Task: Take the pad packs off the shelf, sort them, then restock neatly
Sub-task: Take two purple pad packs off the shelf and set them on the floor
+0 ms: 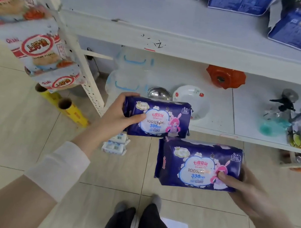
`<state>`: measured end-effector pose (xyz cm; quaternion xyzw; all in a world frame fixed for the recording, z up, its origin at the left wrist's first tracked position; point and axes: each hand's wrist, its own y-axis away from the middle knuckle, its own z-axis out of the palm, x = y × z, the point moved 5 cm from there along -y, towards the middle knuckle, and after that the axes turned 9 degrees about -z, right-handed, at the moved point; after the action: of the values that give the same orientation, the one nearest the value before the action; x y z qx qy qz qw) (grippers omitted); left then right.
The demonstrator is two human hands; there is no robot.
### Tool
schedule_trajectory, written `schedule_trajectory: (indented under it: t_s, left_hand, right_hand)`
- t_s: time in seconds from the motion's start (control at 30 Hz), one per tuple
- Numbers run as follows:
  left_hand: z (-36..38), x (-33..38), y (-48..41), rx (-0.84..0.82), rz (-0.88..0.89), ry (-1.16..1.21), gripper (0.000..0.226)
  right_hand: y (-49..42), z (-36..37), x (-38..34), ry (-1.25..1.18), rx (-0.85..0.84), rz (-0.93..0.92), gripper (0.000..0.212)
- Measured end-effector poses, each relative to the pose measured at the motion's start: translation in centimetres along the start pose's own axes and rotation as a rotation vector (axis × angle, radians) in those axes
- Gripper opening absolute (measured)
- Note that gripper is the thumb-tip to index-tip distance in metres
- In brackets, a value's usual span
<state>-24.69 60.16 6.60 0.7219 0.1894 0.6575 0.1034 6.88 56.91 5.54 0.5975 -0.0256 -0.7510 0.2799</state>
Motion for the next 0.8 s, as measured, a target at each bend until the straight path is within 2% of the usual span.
schedule_trajectory:
  t_s: [0.1, 0.13, 0.23, 0.27, 0.47, 0.57, 0.7, 0.8]
  left_hand:
    - [2.5, -3.8, -2.6, -0.021, -0.092, 0.032, 0.056]
    - [3.3, -5.2, -3.7, -0.029, -0.124, 0.049, 0.057]
    - [5.2, -9.0, -6.5, -0.065, -0.196, 0.049, 0.061]
    - [5.8, -10.3, -7.5, -0.076, -0.206, 0.034, 0.062]
    - [8.3, -19.5, -13.3, -0.112, -0.255, -0.035, 0.067]
    - [9.2, -25.5, -17.0, -0.116, -0.249, -0.077, 0.069]
    - [10.1, -34.2, -21.9, -0.147, -0.22, -0.131, 0.069]
    - [10.5, -40.4, -25.3, -0.163, -0.203, -0.171, 0.067]
  right_hand:
    - [-1.7, -2.8, 2.5, 0.011, 0.01, 0.067, 0.064]
    - [-2.5, -3.6, 3.5, 0.035, 0.012, 0.089, 0.064]
    - [-4.1, -5.8, 6.3, 0.087, 0.013, 0.149, 0.092]
    - [-4.7, -6.5, 7.3, 0.091, 0.02, 0.161, 0.096]
    - [-8.9, -9.6, 15.3, 0.104, 0.025, 0.27, 0.099]
    - [-12.0, -11.1, 20.9, 0.111, 0.036, 0.278, 0.097]
    - [-16.9, -13.0, 29.2, 0.118, 0.041, 0.244, 0.067]
    - [-20.6, -14.6, 35.7, 0.106, 0.039, 0.22, 0.074]
